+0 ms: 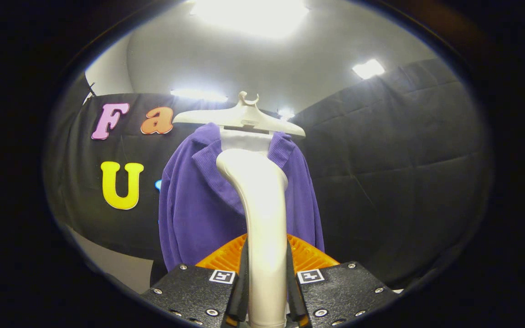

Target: Iron the clothes twice with a garment steamer, once on the left side and once on the right side.

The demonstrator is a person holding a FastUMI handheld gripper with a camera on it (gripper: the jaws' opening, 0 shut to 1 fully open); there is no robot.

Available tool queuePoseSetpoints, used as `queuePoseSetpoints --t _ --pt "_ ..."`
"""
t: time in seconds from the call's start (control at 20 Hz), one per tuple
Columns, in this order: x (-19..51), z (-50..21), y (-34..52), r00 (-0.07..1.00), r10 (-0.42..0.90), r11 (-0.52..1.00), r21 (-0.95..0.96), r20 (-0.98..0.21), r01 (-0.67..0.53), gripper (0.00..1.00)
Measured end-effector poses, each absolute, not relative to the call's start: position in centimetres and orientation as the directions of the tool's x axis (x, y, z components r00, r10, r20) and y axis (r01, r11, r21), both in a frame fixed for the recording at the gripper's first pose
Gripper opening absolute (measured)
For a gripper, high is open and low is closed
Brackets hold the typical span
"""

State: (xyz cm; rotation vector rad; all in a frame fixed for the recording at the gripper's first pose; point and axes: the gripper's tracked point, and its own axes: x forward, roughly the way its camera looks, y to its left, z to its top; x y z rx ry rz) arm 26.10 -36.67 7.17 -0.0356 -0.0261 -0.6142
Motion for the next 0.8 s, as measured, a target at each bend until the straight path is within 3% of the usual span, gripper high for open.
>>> queuePoseSetpoints --t 0.45,0.8 --pt "29.3 11.0 -41.8 0.785 -0.619 0.784 -0.024 0.033 0.62 0.35" --pt "32.5 6.3 -44.3 0.761 -0.647 0.762 -0.037 -0.039 0.646 0.35"
